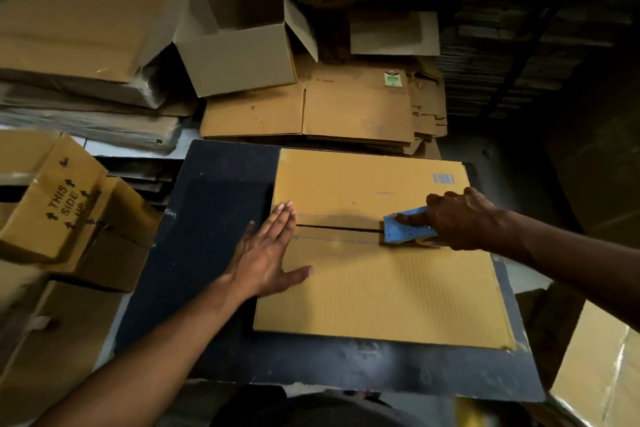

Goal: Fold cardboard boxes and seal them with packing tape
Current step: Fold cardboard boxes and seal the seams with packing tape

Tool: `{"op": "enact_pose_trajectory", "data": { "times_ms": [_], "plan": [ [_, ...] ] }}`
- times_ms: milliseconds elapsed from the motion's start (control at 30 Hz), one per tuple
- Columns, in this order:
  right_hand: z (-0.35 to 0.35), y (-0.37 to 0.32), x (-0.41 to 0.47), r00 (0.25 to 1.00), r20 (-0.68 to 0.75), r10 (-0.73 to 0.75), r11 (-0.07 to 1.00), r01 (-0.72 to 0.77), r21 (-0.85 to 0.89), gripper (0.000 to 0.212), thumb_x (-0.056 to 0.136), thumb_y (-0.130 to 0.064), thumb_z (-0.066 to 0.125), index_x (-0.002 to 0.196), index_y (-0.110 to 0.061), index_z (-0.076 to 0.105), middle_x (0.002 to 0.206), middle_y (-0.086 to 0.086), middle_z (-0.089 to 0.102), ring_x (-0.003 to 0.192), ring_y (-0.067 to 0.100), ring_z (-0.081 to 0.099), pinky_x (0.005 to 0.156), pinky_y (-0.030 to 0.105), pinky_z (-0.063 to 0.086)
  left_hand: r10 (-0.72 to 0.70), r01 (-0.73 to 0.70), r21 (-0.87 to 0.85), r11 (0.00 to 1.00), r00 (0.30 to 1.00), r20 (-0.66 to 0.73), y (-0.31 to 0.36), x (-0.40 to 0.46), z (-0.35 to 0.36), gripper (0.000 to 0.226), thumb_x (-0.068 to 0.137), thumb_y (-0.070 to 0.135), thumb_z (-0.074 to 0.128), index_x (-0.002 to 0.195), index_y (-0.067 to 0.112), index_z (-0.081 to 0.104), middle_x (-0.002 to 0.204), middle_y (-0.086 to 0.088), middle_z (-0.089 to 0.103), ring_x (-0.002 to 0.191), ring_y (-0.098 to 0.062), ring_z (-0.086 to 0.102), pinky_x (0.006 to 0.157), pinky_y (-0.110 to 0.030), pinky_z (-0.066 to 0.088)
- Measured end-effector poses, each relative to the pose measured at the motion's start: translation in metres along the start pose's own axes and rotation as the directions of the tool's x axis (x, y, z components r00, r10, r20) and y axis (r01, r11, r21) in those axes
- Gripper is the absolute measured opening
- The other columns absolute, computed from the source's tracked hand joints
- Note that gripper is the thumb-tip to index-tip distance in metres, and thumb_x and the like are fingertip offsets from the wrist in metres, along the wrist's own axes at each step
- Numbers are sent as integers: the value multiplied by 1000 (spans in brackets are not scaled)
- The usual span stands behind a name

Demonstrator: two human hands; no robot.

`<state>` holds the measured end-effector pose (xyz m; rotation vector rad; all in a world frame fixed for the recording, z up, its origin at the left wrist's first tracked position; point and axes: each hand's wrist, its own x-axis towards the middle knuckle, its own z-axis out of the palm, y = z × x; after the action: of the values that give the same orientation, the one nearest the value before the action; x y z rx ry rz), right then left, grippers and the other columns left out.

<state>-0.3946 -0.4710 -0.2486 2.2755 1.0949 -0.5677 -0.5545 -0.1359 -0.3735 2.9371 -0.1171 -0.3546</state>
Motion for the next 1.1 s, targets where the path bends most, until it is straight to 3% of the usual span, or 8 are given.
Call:
{"op": "enact_pose_trajectory", "data": {
  "times_ms": [100, 333, 533, 633, 700, 833, 1000, 1100],
  "plan": [
    [4, -7, 12, 1000, -29, 10, 1000, -10, -19, 82, 101, -50, 56, 157, -56, -3, 140, 8, 45, 122, 29, 53, 98, 47, 47, -48, 47, 27, 999, 998, 35, 9, -1, -8, 121, 79, 100, 14, 162, 18, -19, 164, 5, -37, 152, -11, -32, 126, -60, 1],
    [17, -12, 4, 989, -137, 53, 997, -59, -43, 85, 97, -43, 61, 160, -50, 3, 154, 13, 32, 141, 39, 28, 107, 64, 34, -230, 218, 142, 966, 971, 73, 70, 9, -16, 131, 70, 104, 1, 157, 9, -24, 162, -13, -38, 151, -28, -34, 119, -65, -18],
    [20, -14, 6, 981, -194, 11, 993, 13, 120, 70, 98, -52, 57, 158, -49, 21, 145, 6, 40, 130, 29, 38, 99, 47, 42, -150, 150, 12, 989, 979, 136, 167, 43, 1, 127, 75, 101, 11, 150, 5, -27, 163, -17, -30, 154, -30, -28, 126, -51, -13],
    [24, -4, 6, 978, -206, -23, 986, 56, 156, 64, 101, -48, 54, 157, -52, 23, 137, 2, 45, 121, 25, 43, 88, 39, 44, -131, 129, 72, 989, 991, 27, 140, 29, 8, 119, 80, 97, 3, 160, 12, -17, 166, -8, -28, 156, -24, -24, 126, -46, -14],
    [25, 0, 7, 978, -204, -43, 982, 79, 170, 63, 102, -45, 54, 157, -52, 23, 133, 0, 47, 116, 23, 45, 80, 35, 42, -203, 205, 101, 974, 979, -30, 101, 12, 9, 115, 82, 95, 0, 162, 14, -14, 167, -6, -28, 156, -23, -23, 125, -47, -15],
    [25, 3, 10, 972, -222, -79, 980, 116, 162, 59, 104, -44, 52, 157, -51, 26, 127, 0, 49, 109, 22, 48, 71, 32, 41, -338, 335, 176, 926, 941, -16, 61, -2, -3, 116, 80, 97, 0, 160, 16, -20, 167, -3, -29, 155, -23, -26, 125, -57, -13],
    [24, 2, 9, 972, -224, -72, 980, 112, 167, 56, 103, -42, 55, 155, -47, 34, 127, 1, 52, 108, 23, 51, 66, 32, 36, -223, 217, 88, 972, 973, 60, 141, 30, 5, 129, 69, 103, -2, 158, 12, -23, 163, -8, -36, 152, -24, -34, 123, -57, -17],
    [22, 3, 5, 977, -208, -45, 975, 89, 203, 56, 102, -37, 58, 154, -46, 38, 128, 2, 53, 111, 24, 51, 71, 33, 37, -69, 59, 84, 995, 991, 114, 177, 43, 10, 121, 73, 100, -2, 158, 17, -26, 164, -2, -35, 153, -20, -32, 121, -60, -19]
  ]
}}
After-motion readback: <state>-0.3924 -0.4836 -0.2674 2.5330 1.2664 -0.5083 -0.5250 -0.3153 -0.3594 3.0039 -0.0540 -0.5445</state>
